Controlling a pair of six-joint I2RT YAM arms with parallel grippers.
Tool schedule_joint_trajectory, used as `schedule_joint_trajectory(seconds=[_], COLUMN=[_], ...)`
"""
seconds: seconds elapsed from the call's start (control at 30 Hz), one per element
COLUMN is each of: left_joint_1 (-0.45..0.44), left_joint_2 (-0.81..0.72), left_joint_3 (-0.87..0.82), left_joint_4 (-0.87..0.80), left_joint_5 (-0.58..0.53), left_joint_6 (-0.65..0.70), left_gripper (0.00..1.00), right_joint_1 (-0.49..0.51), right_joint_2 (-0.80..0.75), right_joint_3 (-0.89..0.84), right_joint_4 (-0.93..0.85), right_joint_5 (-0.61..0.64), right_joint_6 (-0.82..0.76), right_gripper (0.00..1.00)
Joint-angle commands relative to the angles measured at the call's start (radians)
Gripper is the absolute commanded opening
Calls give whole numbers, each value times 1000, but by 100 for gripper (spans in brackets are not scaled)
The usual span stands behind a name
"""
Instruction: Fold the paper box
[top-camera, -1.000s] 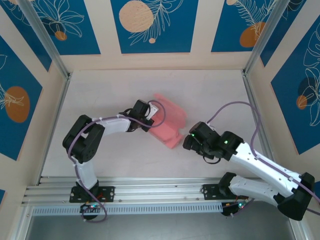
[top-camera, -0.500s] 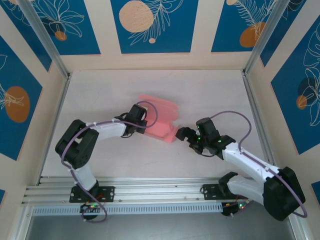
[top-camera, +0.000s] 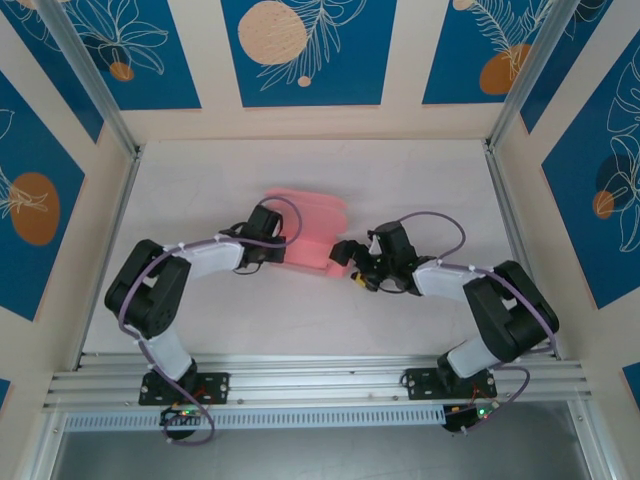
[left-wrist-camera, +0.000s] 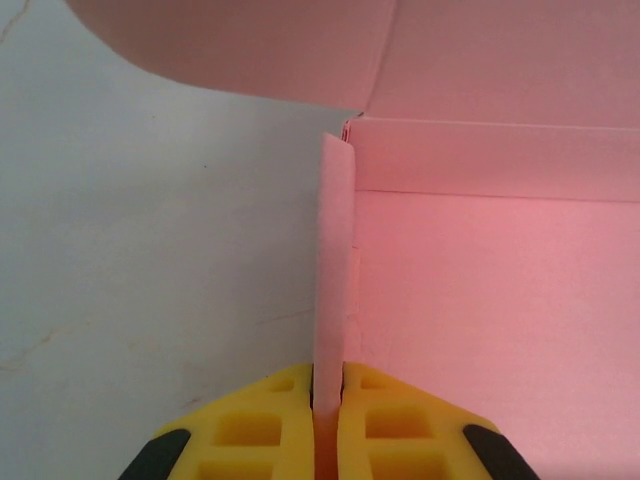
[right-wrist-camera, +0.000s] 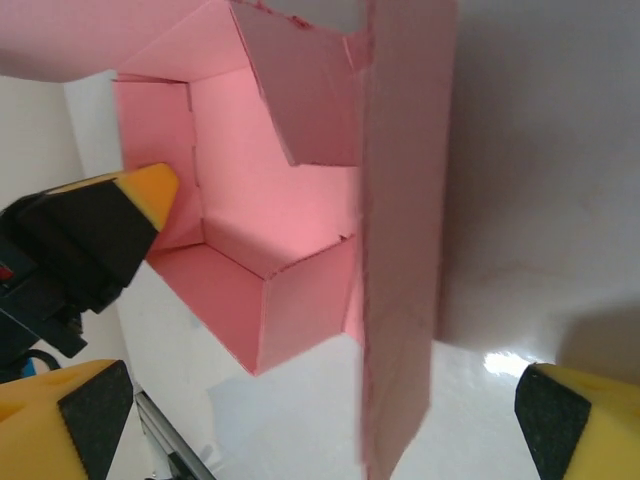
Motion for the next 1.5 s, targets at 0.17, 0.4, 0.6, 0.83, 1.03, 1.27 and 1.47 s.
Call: schedule_joint_trajectory(seconds=[0.17, 0.4, 0.6, 0.83, 1.03, 1.27, 1.47], left_joint_1=[75, 77, 74, 56, 44, 30, 26], left_joint_2=[6, 10, 15, 19, 33, 33, 31], left_joint_3=[-64, -65, -72, -63, -47, -49, -52], left_joint_4=[-33, -32, -20, -15, -26, -15, -12], left_joint_5=[170, 161, 133, 96, 73, 75, 72], left_joint_6=[-66, -58, -65, -62, -56, -66, -69], left_gripper=[0, 0, 0, 0, 0, 0, 0], right_joint_1=[-10, -8, -8, -8, -10, 2, -2], right_joint_2=[98, 120, 97, 68, 24, 70, 111], right_joint_3=[60, 129, 166, 161, 142, 166, 180], right_joint_4=[161, 193, 125, 112, 99, 81, 48], right_joint_5=[-82, -126, -123, -109, -85, -81, -65], right_joint_6=[-13, -53, -84, -92, -103, -100, -107], right_gripper=[100, 99, 98, 94, 92, 86, 86])
